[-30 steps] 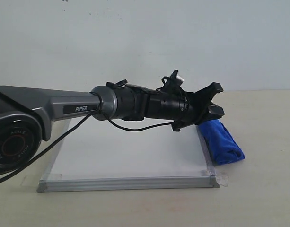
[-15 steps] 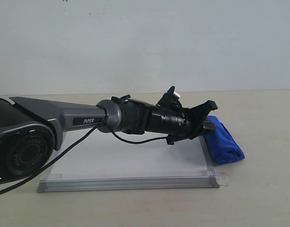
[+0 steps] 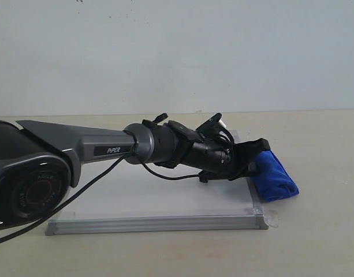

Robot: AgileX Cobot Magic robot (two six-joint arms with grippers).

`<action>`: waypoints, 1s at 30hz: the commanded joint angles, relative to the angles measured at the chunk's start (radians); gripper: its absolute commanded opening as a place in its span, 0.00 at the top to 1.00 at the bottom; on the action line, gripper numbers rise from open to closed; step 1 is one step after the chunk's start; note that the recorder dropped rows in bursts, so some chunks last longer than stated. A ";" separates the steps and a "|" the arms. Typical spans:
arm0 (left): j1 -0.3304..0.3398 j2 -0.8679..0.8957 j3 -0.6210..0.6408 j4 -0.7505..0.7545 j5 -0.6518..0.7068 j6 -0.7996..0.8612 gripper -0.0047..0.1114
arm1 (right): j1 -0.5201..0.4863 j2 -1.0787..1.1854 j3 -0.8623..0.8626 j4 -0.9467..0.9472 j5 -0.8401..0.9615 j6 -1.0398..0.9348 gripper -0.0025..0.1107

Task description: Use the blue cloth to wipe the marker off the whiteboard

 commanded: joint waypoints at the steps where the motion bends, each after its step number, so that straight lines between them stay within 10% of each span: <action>1: 0.001 -0.026 0.005 0.044 0.022 -0.030 0.93 | -0.006 -0.004 0.000 0.003 -0.004 -0.003 0.98; 18: 0.002 -0.309 0.025 0.397 0.178 0.077 0.93 | -0.006 -0.004 0.000 0.003 -0.004 -0.003 0.98; 30: 0.087 -0.607 0.323 0.469 0.158 0.141 0.93 | -0.006 -0.004 0.000 0.003 -0.004 -0.003 0.98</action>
